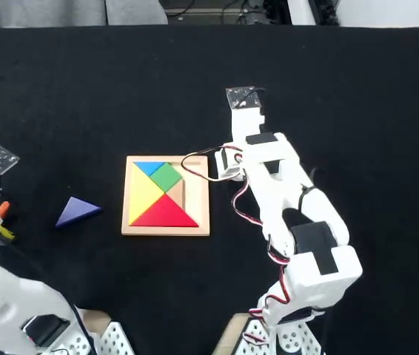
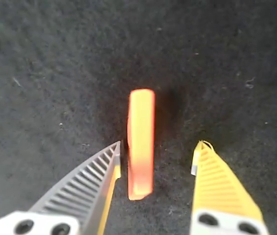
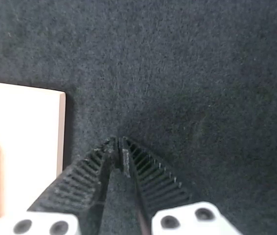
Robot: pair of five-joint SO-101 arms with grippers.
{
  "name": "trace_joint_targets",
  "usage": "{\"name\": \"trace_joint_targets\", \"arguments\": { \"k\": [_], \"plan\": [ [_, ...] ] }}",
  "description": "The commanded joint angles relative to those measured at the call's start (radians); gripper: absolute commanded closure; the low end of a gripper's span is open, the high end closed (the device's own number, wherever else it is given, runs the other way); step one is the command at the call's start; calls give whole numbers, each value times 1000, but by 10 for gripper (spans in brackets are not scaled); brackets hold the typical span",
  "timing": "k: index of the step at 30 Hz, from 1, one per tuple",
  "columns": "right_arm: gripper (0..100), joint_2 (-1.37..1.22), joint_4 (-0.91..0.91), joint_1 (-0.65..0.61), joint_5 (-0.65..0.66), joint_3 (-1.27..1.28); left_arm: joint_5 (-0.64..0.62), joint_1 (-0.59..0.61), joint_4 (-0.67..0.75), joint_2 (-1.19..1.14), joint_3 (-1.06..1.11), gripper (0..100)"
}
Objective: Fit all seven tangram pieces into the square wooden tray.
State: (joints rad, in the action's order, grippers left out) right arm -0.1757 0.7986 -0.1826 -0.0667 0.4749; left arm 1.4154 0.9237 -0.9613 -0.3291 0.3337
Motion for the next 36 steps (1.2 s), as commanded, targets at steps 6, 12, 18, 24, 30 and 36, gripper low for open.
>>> {"name": "trace_joint_targets", "arguments": {
  "k": [6, 12, 18, 24, 30, 36],
  "plan": [
    [987, 13, -11, 11, 9, -27, 18, 56, -164, -69, -265, 773],
    [987, 13, -11, 11, 9, -27, 6, 68, -164, -109, -371, 773],
    [987, 13, -11, 11, 44, -25, -74, 56, -298, -54, -421, 773],
    [987, 13, -11, 9, 57, -25, -84, 53, -350, 95, -415, 770],
    [987, 13, -11, 9, 57, -25, -114, 48, -331, 219, -205, 768],
    [987, 13, -11, 9, 57, -25, -106, 18, -100, 224, 10, 768]
  ]
}}
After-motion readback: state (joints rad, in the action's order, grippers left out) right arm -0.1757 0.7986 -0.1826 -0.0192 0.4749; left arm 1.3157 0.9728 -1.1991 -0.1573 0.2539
